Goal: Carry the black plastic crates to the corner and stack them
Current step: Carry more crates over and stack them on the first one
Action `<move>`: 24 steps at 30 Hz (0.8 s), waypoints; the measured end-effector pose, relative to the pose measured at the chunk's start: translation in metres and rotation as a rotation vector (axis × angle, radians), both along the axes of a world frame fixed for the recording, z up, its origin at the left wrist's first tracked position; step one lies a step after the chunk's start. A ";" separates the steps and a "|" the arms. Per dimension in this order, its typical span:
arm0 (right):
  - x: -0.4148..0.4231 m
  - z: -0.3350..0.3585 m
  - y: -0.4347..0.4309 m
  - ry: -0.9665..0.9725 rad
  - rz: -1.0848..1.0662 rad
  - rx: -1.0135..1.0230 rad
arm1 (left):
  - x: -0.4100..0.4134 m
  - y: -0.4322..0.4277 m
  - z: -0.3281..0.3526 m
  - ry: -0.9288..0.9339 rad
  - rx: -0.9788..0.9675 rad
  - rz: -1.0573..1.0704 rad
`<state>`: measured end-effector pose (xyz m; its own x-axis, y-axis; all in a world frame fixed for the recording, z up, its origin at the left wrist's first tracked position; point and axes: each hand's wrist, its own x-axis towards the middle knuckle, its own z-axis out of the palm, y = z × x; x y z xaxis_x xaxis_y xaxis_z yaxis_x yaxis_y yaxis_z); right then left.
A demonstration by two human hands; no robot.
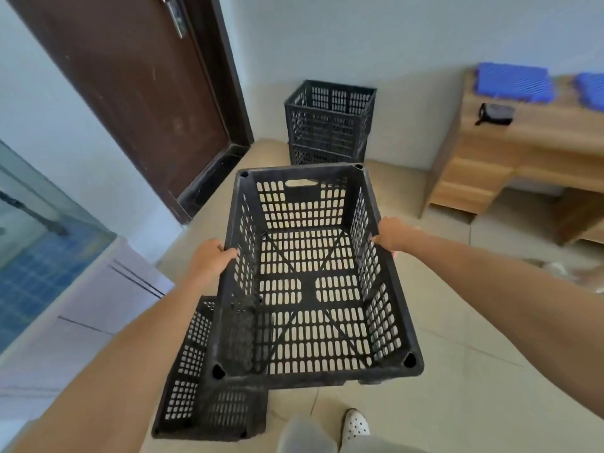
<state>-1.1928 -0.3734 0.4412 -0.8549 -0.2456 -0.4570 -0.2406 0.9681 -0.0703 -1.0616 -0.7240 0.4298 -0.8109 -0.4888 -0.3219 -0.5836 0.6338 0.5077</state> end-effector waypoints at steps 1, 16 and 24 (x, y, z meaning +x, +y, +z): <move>-0.018 0.002 0.004 0.011 -0.009 -0.001 | -0.019 0.004 0.003 -0.005 -0.005 -0.007; -0.348 0.032 -0.041 0.056 -0.127 -0.031 | -0.380 -0.058 0.037 -0.026 -0.118 -0.207; -0.529 0.033 -0.052 0.062 -0.205 -0.095 | -0.575 -0.073 0.047 -0.011 -0.150 -0.218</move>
<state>-1.7220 -0.4251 0.4745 -0.9169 -0.1032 -0.3855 -0.0462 0.9869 -0.1544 -1.6363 -0.7971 0.4766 -0.8990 -0.3461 -0.2685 -0.4302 0.8128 0.3927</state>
